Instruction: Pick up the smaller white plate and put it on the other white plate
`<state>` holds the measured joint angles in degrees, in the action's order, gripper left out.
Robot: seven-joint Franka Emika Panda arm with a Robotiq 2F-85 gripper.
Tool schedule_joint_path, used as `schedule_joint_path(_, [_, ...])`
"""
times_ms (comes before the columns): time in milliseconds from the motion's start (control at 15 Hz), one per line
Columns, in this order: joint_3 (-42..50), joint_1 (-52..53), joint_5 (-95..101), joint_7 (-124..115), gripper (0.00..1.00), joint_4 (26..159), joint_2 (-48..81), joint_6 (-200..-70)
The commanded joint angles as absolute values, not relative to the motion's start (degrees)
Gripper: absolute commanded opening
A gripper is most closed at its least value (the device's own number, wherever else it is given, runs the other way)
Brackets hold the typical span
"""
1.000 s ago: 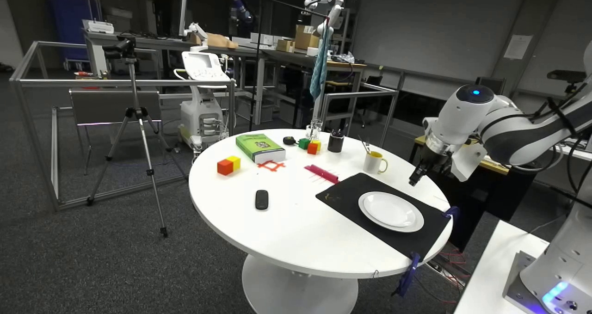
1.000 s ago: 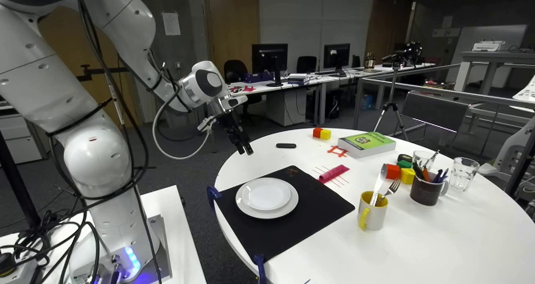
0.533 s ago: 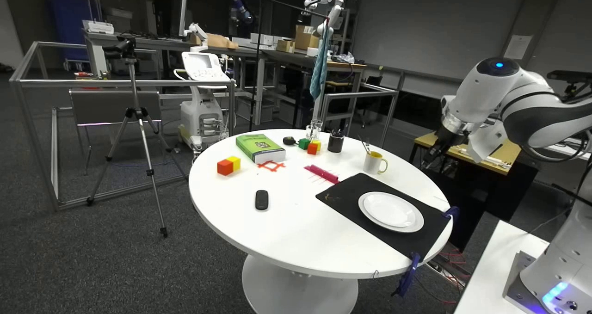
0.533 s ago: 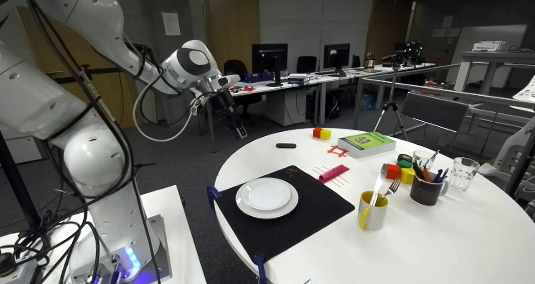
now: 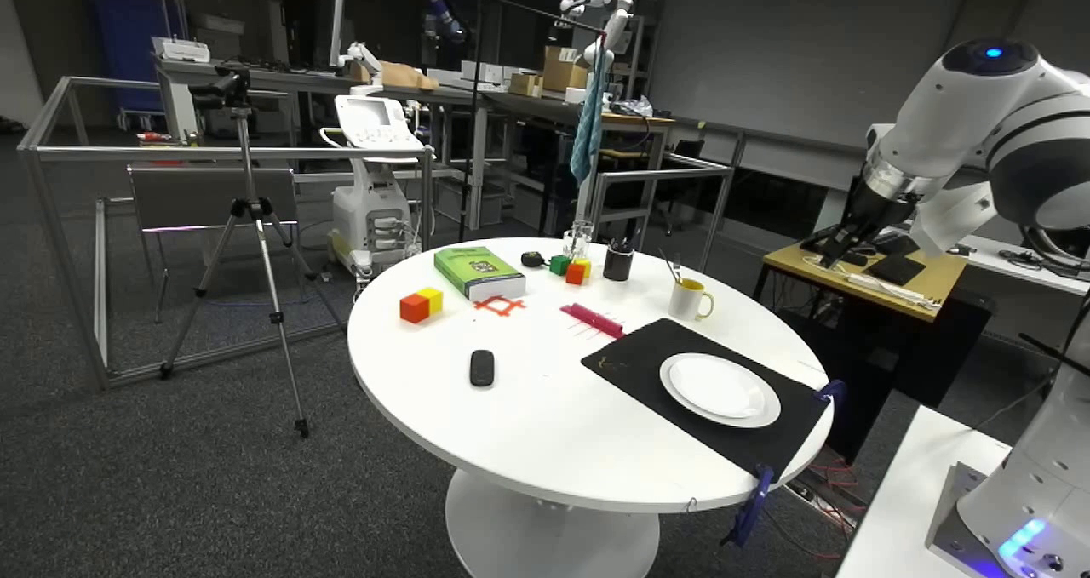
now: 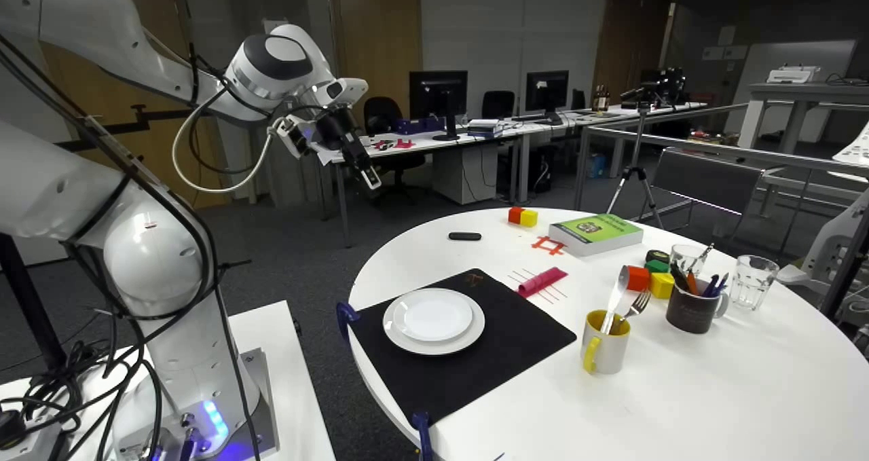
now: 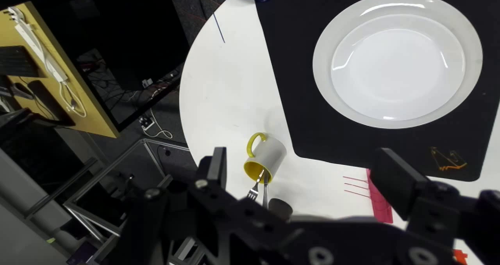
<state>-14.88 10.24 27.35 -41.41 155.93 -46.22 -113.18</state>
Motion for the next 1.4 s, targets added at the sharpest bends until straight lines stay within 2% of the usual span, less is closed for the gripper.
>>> schedule_joint_path(0, [-15.94,8.05,25.49,-37.6,1.0,153.94,-51.3,-107.72])
schedule_joint_path(667, [-14.93,7.04,24.13,-33.77,1.0,152.69,-62.7,-104.63])
schedule_joint_path(1333, [-12.11,6.97,18.77,-22.66,1.0,152.64,-66.03,-107.44])
